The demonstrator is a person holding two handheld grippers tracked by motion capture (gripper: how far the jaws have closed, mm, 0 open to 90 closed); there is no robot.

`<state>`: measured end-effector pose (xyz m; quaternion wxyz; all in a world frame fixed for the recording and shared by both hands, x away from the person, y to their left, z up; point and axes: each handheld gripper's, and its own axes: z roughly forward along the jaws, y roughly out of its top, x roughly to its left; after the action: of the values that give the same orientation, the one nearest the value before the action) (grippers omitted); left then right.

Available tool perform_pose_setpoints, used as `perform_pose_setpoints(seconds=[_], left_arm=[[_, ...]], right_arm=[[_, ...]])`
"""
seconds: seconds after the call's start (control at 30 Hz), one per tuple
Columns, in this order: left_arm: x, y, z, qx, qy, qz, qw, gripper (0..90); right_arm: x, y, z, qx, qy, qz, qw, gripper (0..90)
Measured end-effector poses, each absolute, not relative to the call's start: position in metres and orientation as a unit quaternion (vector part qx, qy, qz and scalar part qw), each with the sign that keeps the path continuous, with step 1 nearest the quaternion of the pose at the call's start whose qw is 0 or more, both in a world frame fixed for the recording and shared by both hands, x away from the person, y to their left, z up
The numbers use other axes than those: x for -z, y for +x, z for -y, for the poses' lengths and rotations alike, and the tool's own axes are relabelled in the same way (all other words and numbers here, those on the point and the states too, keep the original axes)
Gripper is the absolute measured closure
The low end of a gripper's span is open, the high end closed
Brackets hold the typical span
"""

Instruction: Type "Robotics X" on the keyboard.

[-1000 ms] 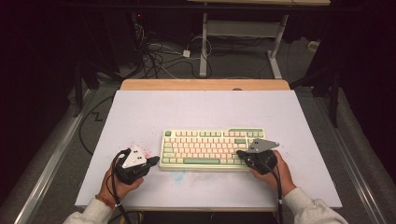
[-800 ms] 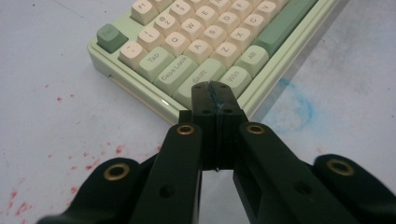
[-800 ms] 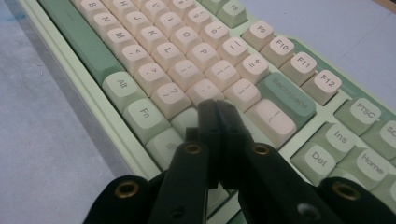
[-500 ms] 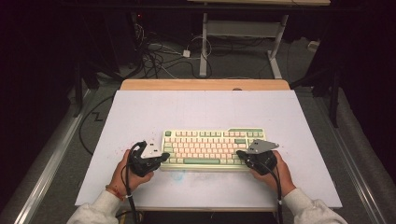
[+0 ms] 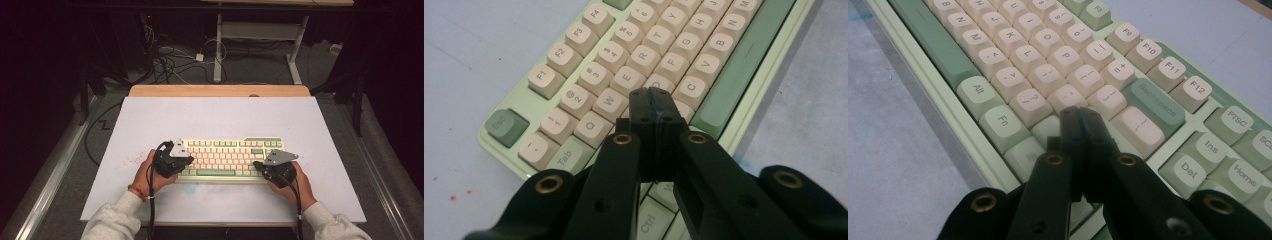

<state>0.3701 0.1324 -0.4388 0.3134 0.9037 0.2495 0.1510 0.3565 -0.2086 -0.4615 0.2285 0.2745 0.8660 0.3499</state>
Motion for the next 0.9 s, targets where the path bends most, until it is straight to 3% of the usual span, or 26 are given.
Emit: perform_pose_setpoints(seconds=[0.9], left_arm=[[0.441, 0.406, -0.090, -0.128, 0.918, -0.255, 0.274, 88.1]], right_arm=[[0.462, 0.356, 0.208, -0.348, 0.273, -0.867, 0.232, 90.0]])
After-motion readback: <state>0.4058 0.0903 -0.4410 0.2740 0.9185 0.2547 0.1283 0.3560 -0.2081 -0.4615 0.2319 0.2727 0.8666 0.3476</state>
